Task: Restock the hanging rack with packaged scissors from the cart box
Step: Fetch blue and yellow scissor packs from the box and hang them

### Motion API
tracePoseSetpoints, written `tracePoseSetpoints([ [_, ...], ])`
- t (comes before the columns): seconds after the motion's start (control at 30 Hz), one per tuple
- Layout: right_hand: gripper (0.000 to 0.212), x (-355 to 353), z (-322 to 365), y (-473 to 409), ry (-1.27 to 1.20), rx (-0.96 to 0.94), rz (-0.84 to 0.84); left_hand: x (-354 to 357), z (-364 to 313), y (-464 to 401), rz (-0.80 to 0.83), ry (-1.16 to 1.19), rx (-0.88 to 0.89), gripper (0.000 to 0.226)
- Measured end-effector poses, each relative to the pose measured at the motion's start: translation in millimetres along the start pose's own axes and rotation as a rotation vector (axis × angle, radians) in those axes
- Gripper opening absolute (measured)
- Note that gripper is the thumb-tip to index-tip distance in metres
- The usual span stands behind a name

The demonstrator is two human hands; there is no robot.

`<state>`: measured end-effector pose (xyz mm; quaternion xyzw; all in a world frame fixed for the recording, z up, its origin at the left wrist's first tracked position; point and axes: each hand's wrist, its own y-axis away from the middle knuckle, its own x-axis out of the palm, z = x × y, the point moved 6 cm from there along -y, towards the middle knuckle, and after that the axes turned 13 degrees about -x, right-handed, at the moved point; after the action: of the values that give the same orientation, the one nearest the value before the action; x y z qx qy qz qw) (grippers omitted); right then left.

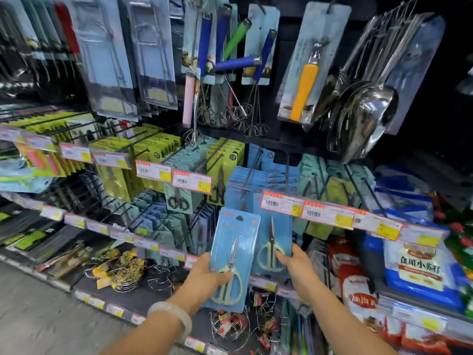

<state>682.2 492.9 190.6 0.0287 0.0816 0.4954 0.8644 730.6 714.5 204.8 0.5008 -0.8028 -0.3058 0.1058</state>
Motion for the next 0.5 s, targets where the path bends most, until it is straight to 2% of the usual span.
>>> tracePoseSetpoints([
  [0.27, 0.018, 6.9, -8.5, 2.0, -0.171, 0.075, -0.106, -11.0, -19.6, -15.7, 0.058, -0.102, 0.025, 0.028],
  [0.5, 0.026, 14.9, -9.6, 5.4, -0.217, 0.102, -0.087, -12.5, -20.1, -21.4, 0.109, -0.172, 0.024, 0.027],
])
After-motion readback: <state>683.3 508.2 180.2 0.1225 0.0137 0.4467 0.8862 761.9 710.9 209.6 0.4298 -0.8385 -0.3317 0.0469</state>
